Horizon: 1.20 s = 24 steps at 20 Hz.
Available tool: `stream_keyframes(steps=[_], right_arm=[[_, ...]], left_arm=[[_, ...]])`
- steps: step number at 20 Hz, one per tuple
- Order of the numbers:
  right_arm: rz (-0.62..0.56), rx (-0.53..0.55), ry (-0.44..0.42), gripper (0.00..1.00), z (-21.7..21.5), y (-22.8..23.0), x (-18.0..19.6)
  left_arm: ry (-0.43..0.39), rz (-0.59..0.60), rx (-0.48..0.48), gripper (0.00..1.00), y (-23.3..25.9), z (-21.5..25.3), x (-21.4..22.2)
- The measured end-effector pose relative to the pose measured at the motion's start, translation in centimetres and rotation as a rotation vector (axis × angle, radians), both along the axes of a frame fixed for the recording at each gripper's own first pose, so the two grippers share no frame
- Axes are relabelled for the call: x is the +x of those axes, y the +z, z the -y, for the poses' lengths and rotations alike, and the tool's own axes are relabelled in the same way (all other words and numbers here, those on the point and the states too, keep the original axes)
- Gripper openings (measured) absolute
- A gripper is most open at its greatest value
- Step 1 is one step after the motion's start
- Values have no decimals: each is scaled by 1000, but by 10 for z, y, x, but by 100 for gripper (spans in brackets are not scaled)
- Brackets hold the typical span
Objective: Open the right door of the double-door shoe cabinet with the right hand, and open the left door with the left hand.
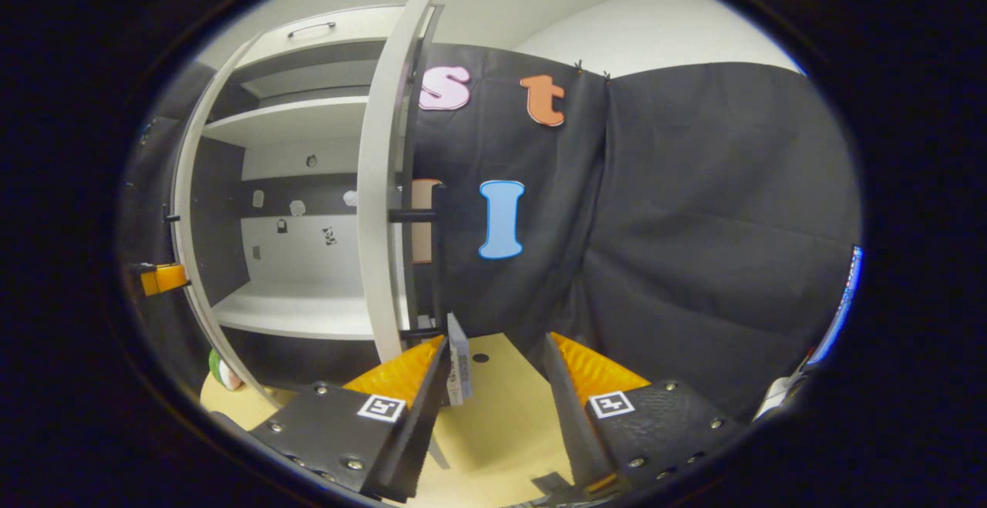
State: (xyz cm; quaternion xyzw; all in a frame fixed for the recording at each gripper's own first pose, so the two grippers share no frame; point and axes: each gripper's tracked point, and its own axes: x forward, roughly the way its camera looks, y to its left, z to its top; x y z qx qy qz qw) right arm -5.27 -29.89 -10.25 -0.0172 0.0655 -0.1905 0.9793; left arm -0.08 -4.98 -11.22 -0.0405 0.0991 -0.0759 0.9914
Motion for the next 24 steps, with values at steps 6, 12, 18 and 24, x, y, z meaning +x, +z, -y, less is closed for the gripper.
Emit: stream_keyframes(steps=[6,12,18,24], right_arm=[[-4,-38,-42,72,16,-1,5],[-4,-61,-54,73,22,0,12],[-18,-74,-39,72,22,0,19],[-23,-48,-6,72,13,-4,24]], left_arm=[[6,-5,-37,21,1,-18,-19],[36,-14,-67,20,3,-37,-35],[150,13,38,11,5,-72,-51],[274,-15,75,0,1,-127,-68]])
